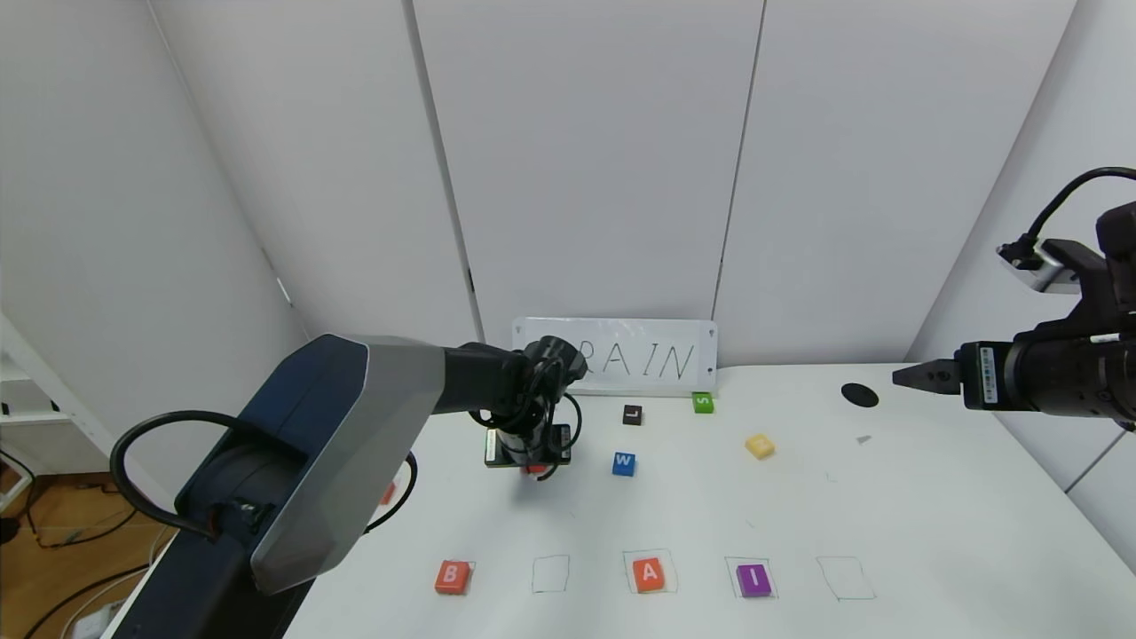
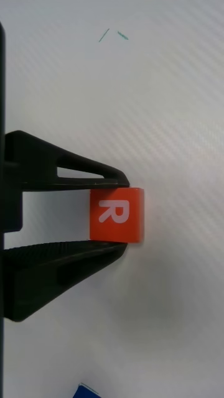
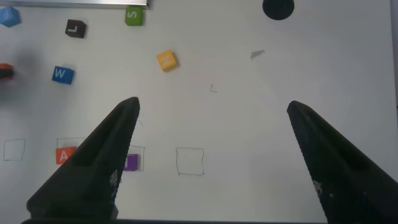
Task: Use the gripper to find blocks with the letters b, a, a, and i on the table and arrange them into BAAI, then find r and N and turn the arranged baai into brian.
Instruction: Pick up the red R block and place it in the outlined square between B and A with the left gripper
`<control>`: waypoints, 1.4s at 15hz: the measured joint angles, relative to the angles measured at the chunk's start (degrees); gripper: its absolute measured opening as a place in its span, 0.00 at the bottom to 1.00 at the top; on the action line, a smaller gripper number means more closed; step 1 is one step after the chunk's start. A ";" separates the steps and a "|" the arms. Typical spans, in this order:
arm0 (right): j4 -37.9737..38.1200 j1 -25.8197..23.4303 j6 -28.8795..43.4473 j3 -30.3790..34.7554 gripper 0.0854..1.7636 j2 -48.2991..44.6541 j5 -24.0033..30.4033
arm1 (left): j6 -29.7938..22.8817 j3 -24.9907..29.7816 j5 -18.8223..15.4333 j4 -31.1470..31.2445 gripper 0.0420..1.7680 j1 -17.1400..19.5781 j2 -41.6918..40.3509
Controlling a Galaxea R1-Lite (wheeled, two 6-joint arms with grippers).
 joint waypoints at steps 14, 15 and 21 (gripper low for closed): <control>0.00 0.00 0.00 -0.09 0.97 0.00 -0.02 | -0.54 3.85 1.43 5.44 0.28 -0.52 -7.98; 0.02 0.00 0.00 -0.09 0.97 0.07 0.00 | -0.54 5.49 1.37 5.19 0.28 -0.74 -9.25; 0.02 0.07 -0.02 0.04 0.97 0.24 -0.11 | -2.57 17.91 1.27 1.99 0.28 -3.11 -16.92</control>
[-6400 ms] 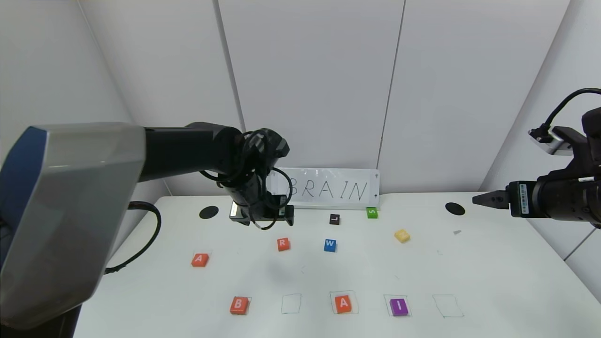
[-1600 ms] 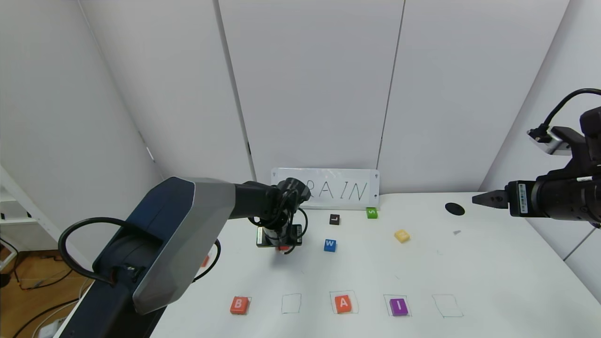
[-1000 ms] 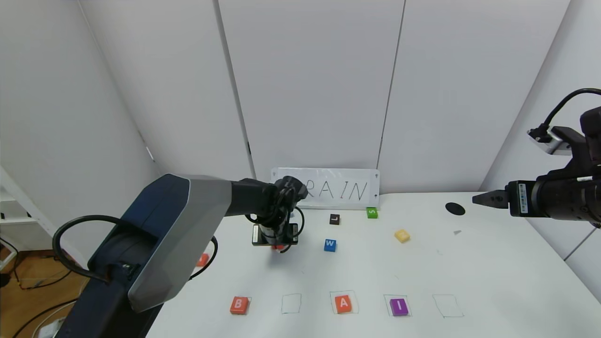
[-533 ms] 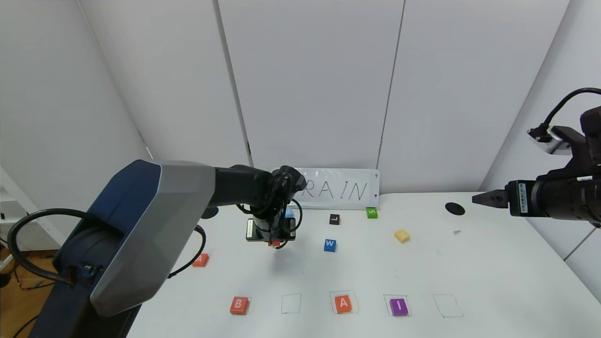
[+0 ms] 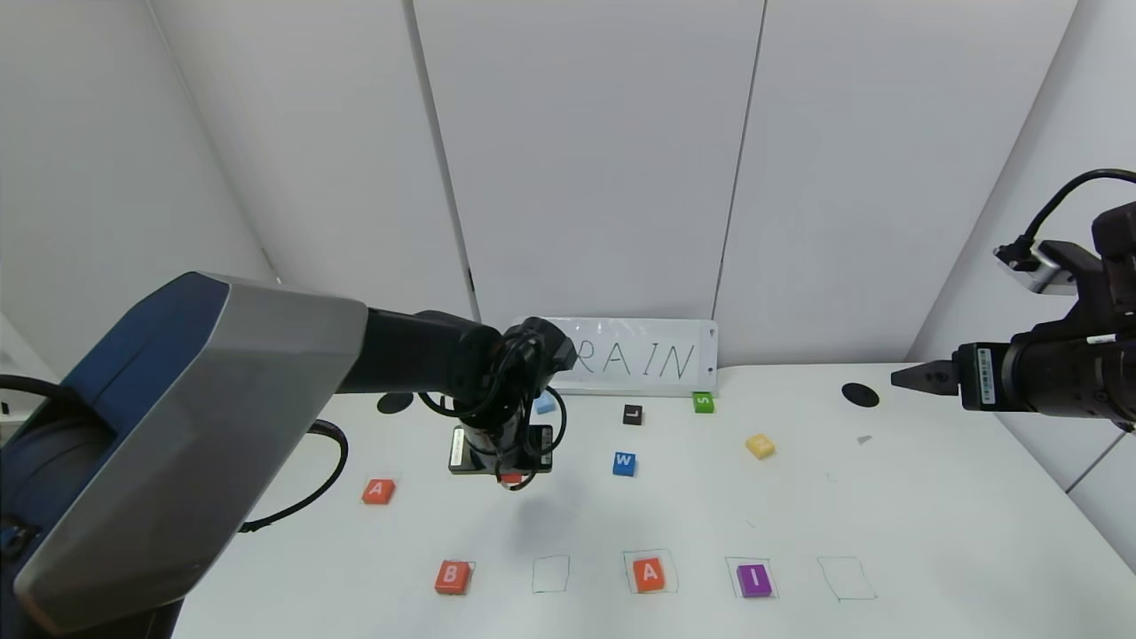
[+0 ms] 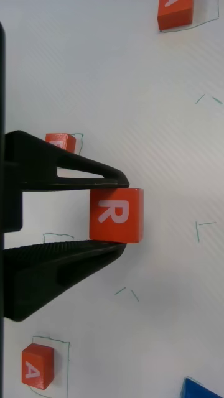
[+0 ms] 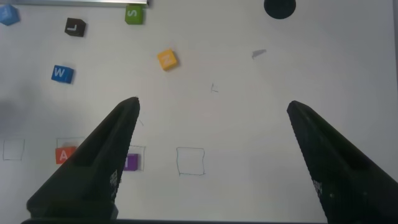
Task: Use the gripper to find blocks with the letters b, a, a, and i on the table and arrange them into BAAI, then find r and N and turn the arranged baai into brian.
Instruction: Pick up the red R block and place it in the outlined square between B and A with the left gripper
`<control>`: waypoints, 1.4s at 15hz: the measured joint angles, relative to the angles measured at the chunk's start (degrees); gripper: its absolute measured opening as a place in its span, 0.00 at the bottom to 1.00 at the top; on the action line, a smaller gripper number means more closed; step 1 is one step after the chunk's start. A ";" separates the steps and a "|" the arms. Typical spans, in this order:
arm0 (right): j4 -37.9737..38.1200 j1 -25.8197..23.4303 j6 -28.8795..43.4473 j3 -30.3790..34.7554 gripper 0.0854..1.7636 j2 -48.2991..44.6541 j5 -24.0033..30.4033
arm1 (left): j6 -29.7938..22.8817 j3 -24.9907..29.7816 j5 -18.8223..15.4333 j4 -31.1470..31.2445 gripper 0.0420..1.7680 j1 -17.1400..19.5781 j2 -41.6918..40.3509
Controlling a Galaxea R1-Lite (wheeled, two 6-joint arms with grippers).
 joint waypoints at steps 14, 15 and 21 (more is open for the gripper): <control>-0.02 0.01 0.02 0.13 0.97 -0.38 0.12 | -2.35 23.82 -0.37 -18.97 0.28 -7.42 -6.75; 0.00 0.01 0.00 0.13 0.97 -0.38 0.12 | -2.38 24.42 -0.52 -19.24 0.28 -7.86 -6.73; -0.02 0.01 0.05 0.13 0.97 -0.39 0.12 | -2.44 27.23 -0.63 -22.36 0.28 -9.48 -5.81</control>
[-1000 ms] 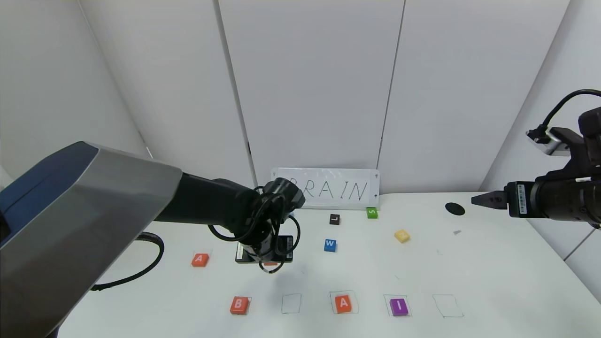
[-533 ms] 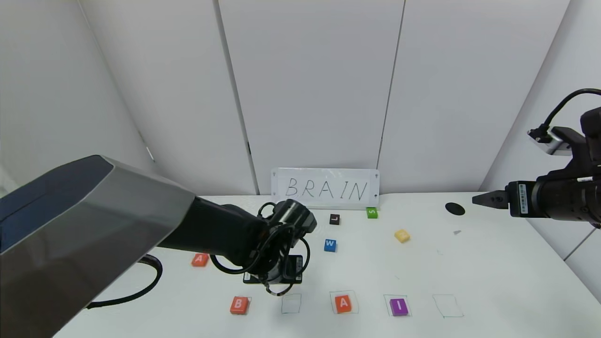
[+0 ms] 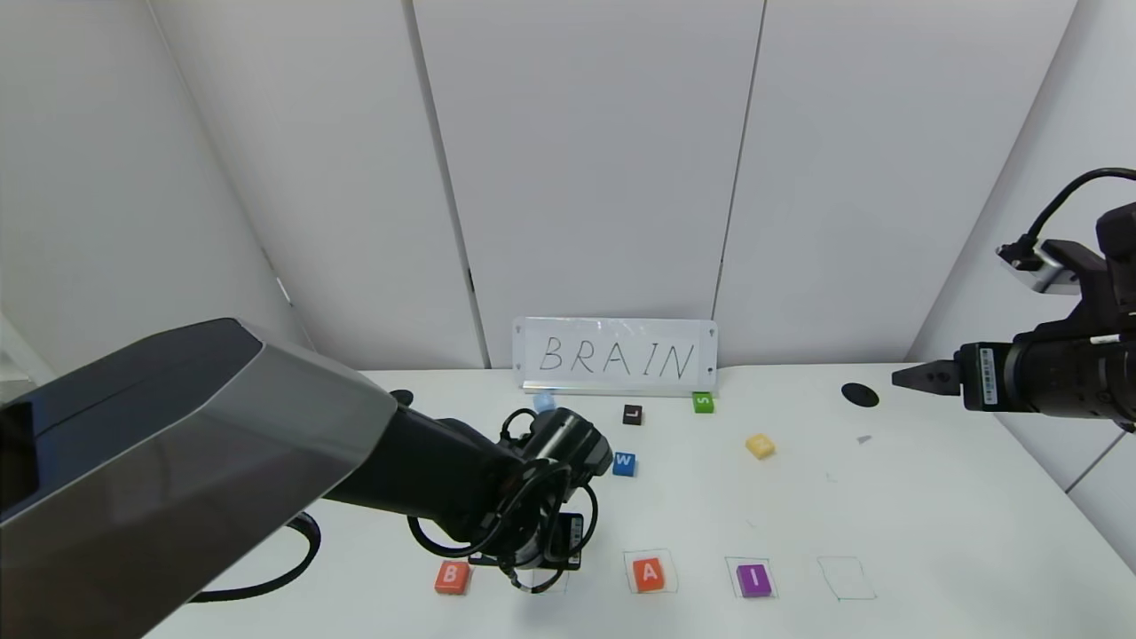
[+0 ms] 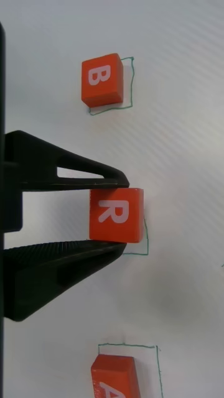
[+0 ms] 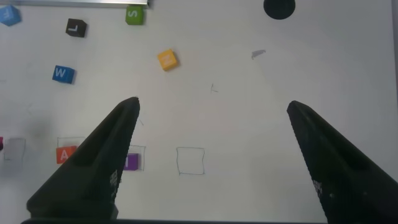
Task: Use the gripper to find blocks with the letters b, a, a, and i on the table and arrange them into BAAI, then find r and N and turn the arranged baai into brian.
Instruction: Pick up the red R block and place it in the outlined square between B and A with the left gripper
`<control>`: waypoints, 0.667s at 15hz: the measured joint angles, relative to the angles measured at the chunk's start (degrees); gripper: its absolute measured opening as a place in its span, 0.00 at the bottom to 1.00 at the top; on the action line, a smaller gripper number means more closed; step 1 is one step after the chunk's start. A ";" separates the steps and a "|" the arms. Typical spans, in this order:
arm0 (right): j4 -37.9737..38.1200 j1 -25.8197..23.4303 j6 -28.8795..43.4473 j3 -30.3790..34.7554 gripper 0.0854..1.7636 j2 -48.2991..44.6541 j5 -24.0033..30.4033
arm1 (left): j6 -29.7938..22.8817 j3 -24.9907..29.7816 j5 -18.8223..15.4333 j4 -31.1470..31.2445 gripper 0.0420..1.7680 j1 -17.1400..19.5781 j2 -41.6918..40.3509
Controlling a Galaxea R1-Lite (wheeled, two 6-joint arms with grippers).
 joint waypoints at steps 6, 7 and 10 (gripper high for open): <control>0.02 0.00 0.00 0.00 0.97 -0.07 -0.01 | -0.11 0.13 0.00 -0.11 0.28 -0.52 1.84; 0.00 0.00 0.00 0.00 0.97 -0.07 0.00 | -0.10 0.11 -0.02 -0.09 0.28 -0.61 2.10; 0.00 0.00 0.00 -0.04 0.97 -0.10 -0.01 | -0.10 -0.09 -0.13 -0.09 0.28 -0.72 2.76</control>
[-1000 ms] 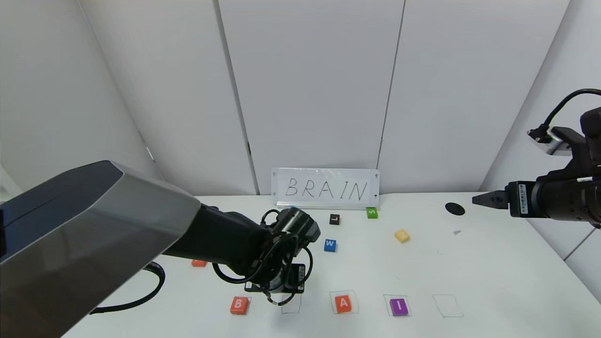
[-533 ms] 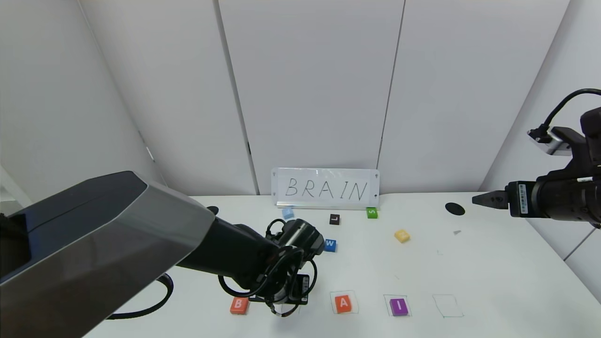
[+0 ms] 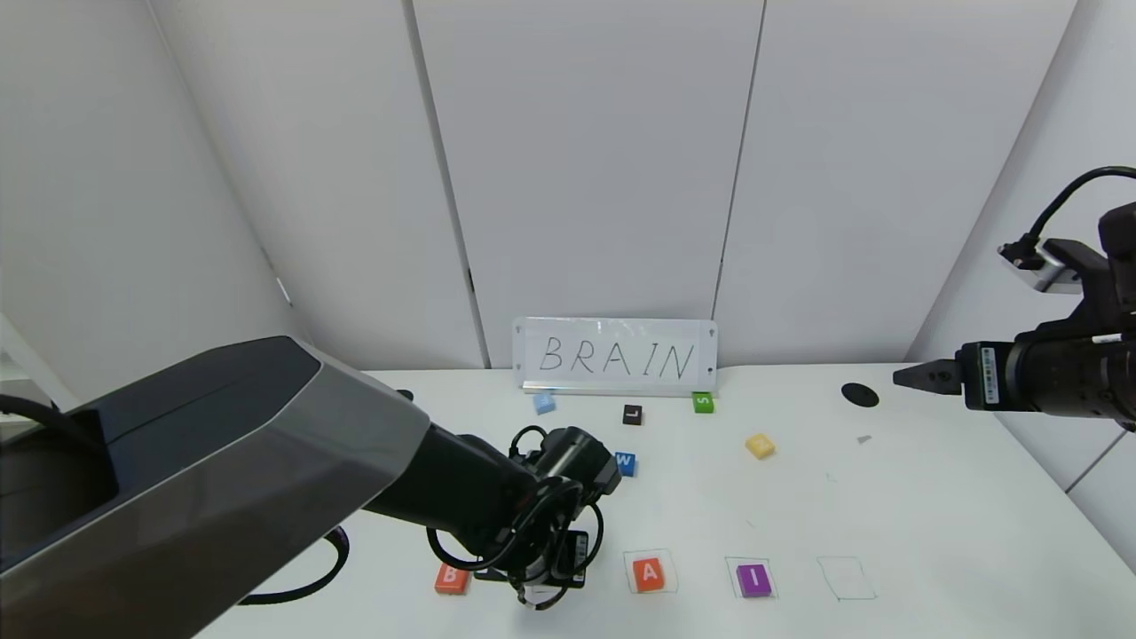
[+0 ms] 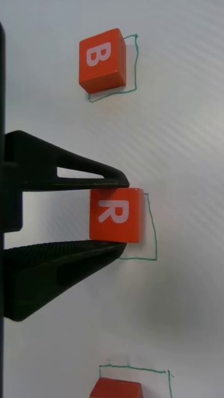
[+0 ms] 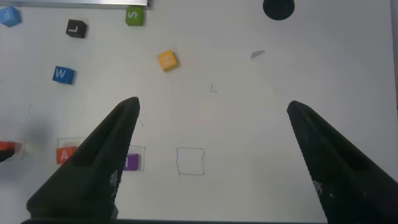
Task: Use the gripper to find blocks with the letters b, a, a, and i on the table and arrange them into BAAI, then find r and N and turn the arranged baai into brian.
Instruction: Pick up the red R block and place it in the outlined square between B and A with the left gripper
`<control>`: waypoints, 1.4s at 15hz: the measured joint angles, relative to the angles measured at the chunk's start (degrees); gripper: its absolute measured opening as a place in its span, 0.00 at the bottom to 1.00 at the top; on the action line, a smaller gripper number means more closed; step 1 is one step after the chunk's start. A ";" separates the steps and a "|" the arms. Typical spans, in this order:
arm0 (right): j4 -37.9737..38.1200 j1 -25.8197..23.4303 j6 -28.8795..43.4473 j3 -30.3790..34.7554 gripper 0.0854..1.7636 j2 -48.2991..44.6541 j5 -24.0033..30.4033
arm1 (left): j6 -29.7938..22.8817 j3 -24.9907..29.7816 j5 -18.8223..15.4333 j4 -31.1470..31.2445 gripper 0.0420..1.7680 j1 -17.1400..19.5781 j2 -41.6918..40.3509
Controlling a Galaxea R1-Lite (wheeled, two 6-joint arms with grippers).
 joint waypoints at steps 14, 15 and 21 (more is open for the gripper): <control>0.02 0.00 -0.02 -0.05 0.97 0.00 0.00 | 0.00 -0.83 -0.20 -0.02 0.28 -1.05 1.51; 0.02 0.00 -0.02 -0.05 0.97 0.00 0.00 | 0.00 -0.90 -0.22 0.06 0.28 -1.05 1.51; 0.02 0.00 0.00 0.00 0.97 0.00 0.00 | 0.00 -0.99 -0.17 0.09 0.28 -1.05 1.51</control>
